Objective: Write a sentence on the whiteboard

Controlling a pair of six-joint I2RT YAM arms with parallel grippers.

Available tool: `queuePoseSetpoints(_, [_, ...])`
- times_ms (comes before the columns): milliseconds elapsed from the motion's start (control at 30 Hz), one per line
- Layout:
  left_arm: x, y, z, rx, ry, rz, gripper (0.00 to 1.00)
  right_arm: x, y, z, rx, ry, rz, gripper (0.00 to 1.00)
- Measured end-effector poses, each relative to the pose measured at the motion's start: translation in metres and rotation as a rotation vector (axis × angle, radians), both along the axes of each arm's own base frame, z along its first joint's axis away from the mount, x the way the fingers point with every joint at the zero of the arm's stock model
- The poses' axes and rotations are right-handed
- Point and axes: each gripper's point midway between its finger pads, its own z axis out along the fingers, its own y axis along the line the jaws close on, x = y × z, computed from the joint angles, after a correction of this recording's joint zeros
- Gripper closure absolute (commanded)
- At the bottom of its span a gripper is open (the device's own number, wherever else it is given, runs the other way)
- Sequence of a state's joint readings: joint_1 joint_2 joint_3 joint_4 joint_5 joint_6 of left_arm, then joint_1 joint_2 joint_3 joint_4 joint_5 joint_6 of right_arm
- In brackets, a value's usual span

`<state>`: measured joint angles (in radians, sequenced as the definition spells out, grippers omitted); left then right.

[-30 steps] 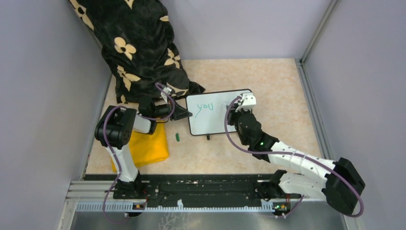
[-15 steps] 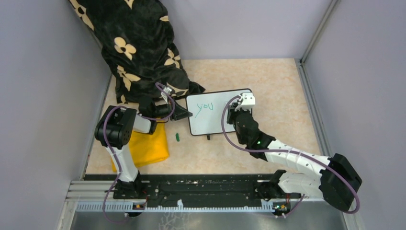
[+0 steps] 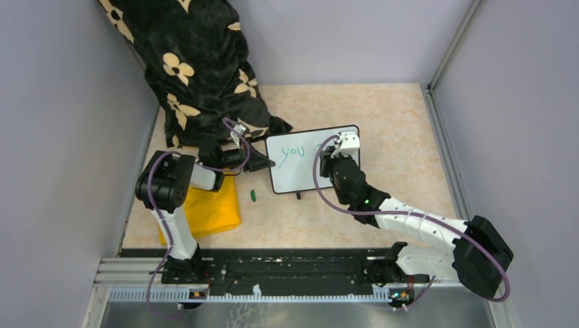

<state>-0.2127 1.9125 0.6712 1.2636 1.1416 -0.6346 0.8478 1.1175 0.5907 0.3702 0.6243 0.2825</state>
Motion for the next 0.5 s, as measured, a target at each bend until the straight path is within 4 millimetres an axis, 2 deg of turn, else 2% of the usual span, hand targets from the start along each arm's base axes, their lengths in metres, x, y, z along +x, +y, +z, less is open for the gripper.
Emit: queuePoseSetpoints(500, [0.0,0.0,0.0,0.001,0.001,0.0,1.0,-0.008,0.004,-0.015,-0.01,0.066,0.043,1.0])
